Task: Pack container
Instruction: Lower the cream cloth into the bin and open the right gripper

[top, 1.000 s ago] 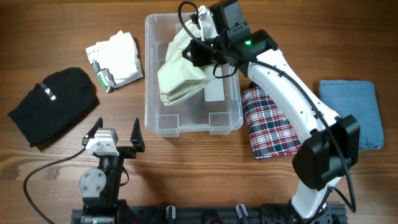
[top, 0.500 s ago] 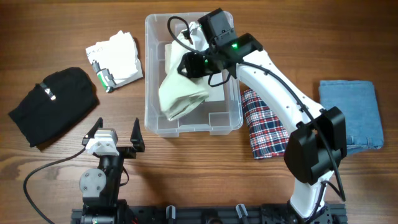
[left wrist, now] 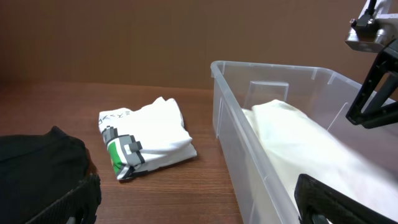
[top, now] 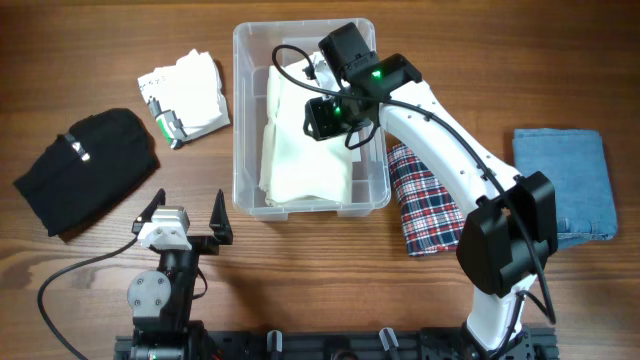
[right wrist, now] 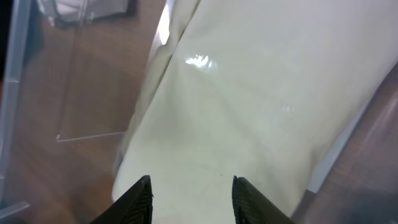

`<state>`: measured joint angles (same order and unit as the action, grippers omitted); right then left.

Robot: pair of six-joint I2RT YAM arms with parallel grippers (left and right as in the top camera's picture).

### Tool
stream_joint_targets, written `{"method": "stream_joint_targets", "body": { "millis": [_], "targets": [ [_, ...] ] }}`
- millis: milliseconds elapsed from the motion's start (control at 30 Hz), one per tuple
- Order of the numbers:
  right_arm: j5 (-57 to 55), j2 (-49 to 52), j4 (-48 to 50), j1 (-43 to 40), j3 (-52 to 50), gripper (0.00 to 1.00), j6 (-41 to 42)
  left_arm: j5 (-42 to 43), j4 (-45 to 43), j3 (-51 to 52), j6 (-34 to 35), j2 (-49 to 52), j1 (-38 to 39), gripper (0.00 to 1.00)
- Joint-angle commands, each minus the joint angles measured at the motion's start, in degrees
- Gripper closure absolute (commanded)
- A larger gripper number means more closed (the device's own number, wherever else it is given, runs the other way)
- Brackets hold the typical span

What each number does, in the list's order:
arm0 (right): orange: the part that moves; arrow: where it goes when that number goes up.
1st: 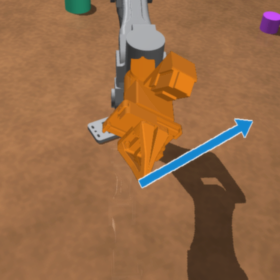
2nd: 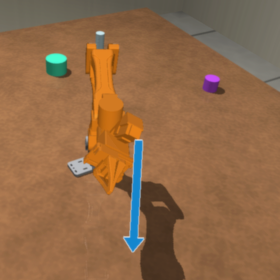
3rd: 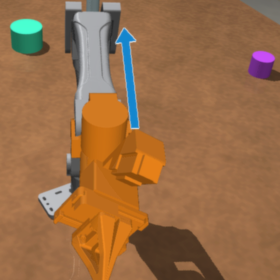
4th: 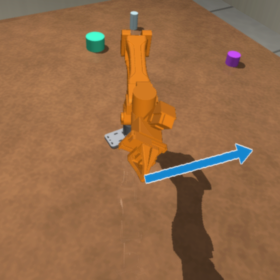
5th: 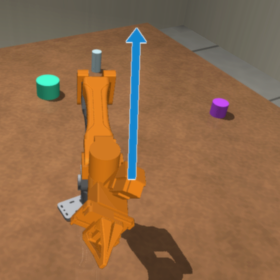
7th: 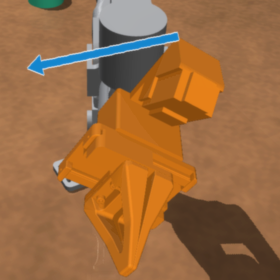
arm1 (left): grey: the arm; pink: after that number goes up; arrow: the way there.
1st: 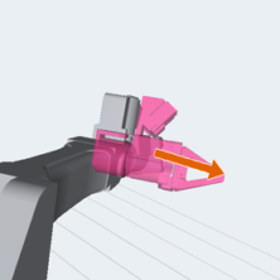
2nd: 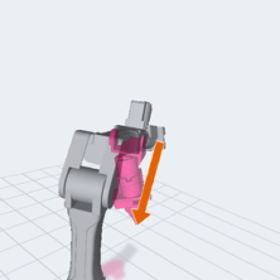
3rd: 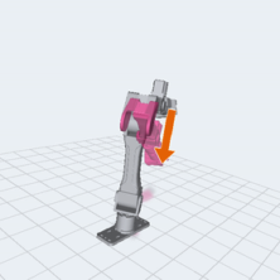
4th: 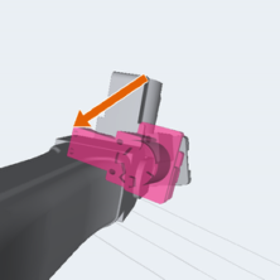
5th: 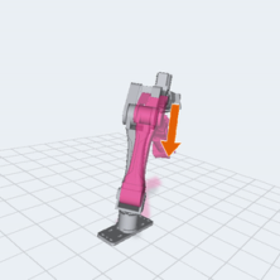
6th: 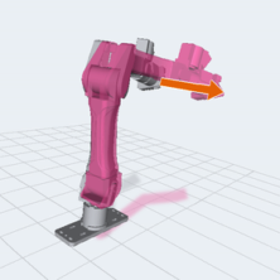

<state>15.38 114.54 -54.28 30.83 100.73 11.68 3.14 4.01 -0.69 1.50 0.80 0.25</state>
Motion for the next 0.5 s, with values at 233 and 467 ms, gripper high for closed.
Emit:
{"method": "stream_joint_targets", "body": {
  "millis": [233,467],
  "targets": [
    [-11.28,-5.53,-3.13,-0.13,2.34,0.77,-2.23,0.87,0.07,0.37,-1.09,-0.26,0.26,0.0],
    [-15.41,-13.53,-6.58,-4.76,2.34,0.82,-0.55,0.87,0.07,0.37,-1.09,-0.26,0.26,0.0]
  ]
}}
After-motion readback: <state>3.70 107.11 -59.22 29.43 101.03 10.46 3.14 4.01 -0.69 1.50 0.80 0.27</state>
